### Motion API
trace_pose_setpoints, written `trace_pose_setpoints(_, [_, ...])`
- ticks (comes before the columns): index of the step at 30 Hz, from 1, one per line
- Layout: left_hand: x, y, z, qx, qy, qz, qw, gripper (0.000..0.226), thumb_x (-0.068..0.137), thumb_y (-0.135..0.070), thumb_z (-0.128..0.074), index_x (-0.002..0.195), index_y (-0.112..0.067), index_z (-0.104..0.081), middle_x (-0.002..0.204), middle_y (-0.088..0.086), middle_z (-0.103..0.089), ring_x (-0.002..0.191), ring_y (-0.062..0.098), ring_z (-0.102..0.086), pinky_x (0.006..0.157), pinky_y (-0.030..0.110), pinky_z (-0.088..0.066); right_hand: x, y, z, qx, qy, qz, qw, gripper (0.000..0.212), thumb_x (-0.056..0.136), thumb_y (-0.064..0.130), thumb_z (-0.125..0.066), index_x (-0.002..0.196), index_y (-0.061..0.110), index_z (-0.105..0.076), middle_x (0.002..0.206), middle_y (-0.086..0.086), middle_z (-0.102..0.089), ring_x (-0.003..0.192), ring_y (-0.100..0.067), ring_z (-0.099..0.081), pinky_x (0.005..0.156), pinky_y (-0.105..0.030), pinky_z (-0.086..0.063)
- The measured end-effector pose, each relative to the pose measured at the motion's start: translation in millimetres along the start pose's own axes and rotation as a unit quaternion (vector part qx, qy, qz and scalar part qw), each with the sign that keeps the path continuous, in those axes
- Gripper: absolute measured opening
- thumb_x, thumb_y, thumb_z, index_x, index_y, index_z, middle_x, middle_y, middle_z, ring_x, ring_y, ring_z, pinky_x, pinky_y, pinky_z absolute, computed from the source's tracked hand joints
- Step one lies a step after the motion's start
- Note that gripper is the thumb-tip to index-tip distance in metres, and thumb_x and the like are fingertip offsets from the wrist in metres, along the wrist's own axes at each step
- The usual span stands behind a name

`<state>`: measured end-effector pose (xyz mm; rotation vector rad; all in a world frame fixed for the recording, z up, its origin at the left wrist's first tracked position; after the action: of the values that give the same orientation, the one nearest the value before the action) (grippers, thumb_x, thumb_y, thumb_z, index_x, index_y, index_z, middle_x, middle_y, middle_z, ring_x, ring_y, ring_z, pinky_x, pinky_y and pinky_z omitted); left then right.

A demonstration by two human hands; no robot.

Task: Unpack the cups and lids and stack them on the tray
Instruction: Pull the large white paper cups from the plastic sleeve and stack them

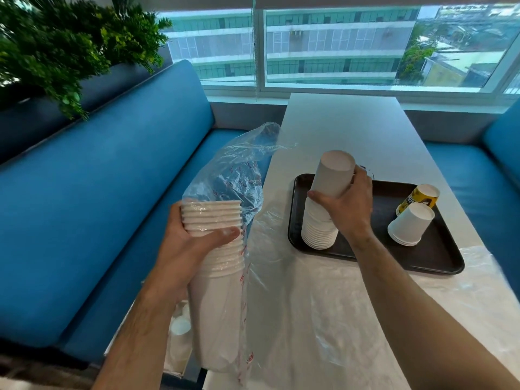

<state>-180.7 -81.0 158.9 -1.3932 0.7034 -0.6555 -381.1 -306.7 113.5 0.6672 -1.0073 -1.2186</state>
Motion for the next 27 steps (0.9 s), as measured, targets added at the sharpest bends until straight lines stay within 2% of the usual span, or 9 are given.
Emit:
trace_pose_setpoints(3, [-0.4, 1.5, 0.9, 0.008, 0.001, -0.002, 1.0, 0.093, 0.037, -0.04, -0.094, 0.122, -0.029, -0.055, 0.113, -0.004, -0.073, 0.102, 0.016, -0.072, 0.096, 0.045, -0.056, -7.6, -15.3, -8.5, -0.005, 0.013, -0.043, 0.999, 0.101, 0.057, 0.043, -0.096, 0.138, 0.021, -0.04, 0.135, -0.001, -0.045, 0.111, -0.011, -0.042, 0.104, -0.064, -0.039])
trace_pose_setpoints(7, [-1.4, 3.3, 0.7, 0.007, -0.009, 0.002, 1.0, 0.098, 0.036, -0.04, -0.095, 0.124, -0.029, -0.054, 0.115, -0.004, -0.072, 0.103, 0.016, -0.071, 0.097, 0.045, -0.055, -9.2, -17.3, -11.0, -0.013, 0.02, -0.069, 0.997, 0.097, 0.059, 0.046, -0.095, 0.135, 0.022, -0.04, 0.134, 0.001, -0.045, 0.113, -0.014, -0.046, 0.107, -0.061, -0.033])
trace_pose_setpoints(12, [-5.6, 1.7, -3.1, 0.015, -0.024, 0.011, 1.0, 0.109, 0.032, -0.041, -0.103, 0.126, -0.028, -0.049, 0.115, -0.01, -0.069, 0.101, 0.008, -0.069, 0.088, 0.031, -0.055, -17.2, -12.1, -5.3, -0.034, -0.013, -0.06, 0.998, 0.109, 0.058, 0.052, -0.093, 0.144, 0.022, -0.033, 0.145, -0.003, -0.036, 0.135, -0.026, -0.035, 0.107, -0.057, -0.028])
trace_pose_setpoints(14, [-7.1, 1.1, -2.9, 0.023, -0.016, 0.007, 1.0, 0.1, 0.033, -0.04, -0.103, 0.121, -0.028, -0.054, 0.11, -0.011, -0.071, 0.098, 0.006, -0.07, 0.086, 0.03, -0.055, -26.4, -2.8, -0.6, 0.0, -0.075, -0.027, 0.997, 0.093, 0.066, 0.052, -0.087, 0.14, 0.024, -0.038, 0.143, -0.002, -0.035, 0.135, -0.025, -0.033, 0.104, -0.057, -0.029])
trace_pose_setpoints(16, [-7.8, 2.4, -2.3, 0.032, -0.017, -0.003, 0.999, 0.094, 0.035, -0.044, -0.098, 0.118, -0.029, -0.057, 0.109, -0.011, -0.073, 0.098, 0.006, -0.071, 0.09, 0.033, -0.056, -35.4, 12.6, 3.2, 0.041, -0.088, 0.031, 0.995, 0.059, 0.075, 0.04, -0.076, 0.126, 0.026, -0.049, 0.134, 0.0, -0.043, 0.125, -0.016, -0.039, 0.103, -0.048, -0.033])
trace_pose_setpoints(18, [-8.4, 3.0, -2.7, 0.037, -0.015, -0.012, 0.999, 0.091, 0.037, -0.047, -0.094, 0.119, -0.032, -0.058, 0.112, -0.012, -0.072, 0.102, 0.008, -0.07, 0.094, 0.038, -0.055, -44.8, 33.4, 6.0, 0.078, -0.03, 0.098, 0.992, 0.028, 0.081, 0.019, -0.073, 0.105, 0.027, -0.061, 0.117, 0.002, -0.059, 0.105, -0.005, -0.05, 0.093, -0.031, -0.042])
trace_pose_setpoints(21, [-10.4, 2.2, -5.9, 0.046, -0.008, -0.018, 0.999, 0.09, 0.039, -0.046, -0.096, 0.12, -0.033, -0.058, 0.112, -0.013, -0.072, 0.103, 0.008, -0.07, 0.095, 0.038, -0.054, -59.7, 66.7, 8.1, 0.128, 0.141, 0.138, 0.972, 0.02, 0.087, 0.008, -0.071, 0.094, 0.026, -0.069, 0.102, 0.006, -0.068, 0.085, 0.001, -0.062, 0.075, -0.011, -0.042])
trace_pose_setpoints(24, [-14.1, -1.7, -11.7, 0.05, -0.002, -0.023, 0.998, 0.088, 0.043, -0.038, -0.099, 0.12, -0.03, -0.058, 0.108, -0.015, -0.072, 0.098, 0.004, -0.07, 0.088, 0.032, -0.055, -69.1, 87.5, 2.9, 0.155, 0.338, 0.118, 0.921, 0.024, 0.09, 0.019, -0.074, 0.108, 0.034, -0.069, 0.121, 0.011, -0.065, 0.099, -0.008, -0.069, 0.088, -0.025, -0.055])
trace_pose_setpoints(27, [-16.5, -2.6, -16.9, 0.069, 0.004, -0.018, 0.997, 0.088, 0.041, -0.04, -0.099, 0.118, -0.032, -0.058, 0.104, -0.017, -0.072, 0.093, 0.002, -0.07, 0.084, 0.031, -0.056, -71.3, 92.9, -2.2, 0.144, 0.434, 0.094, 0.884, 0.023, 0.092, 0.035, -0.072, 0.114, 0.03, -0.07, 0.12, 0.005, -0.068, 0.106, -0.013, -0.069, 0.101, -0.04, -0.054])
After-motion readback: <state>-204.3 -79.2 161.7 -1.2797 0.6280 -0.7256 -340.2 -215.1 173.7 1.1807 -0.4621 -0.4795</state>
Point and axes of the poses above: each hand's wrist, its own x-axis towards the middle knuckle, its own z-axis out of the back of the hand, y = z × x, the point moved 1 cm from there along x, towards the middle knuckle
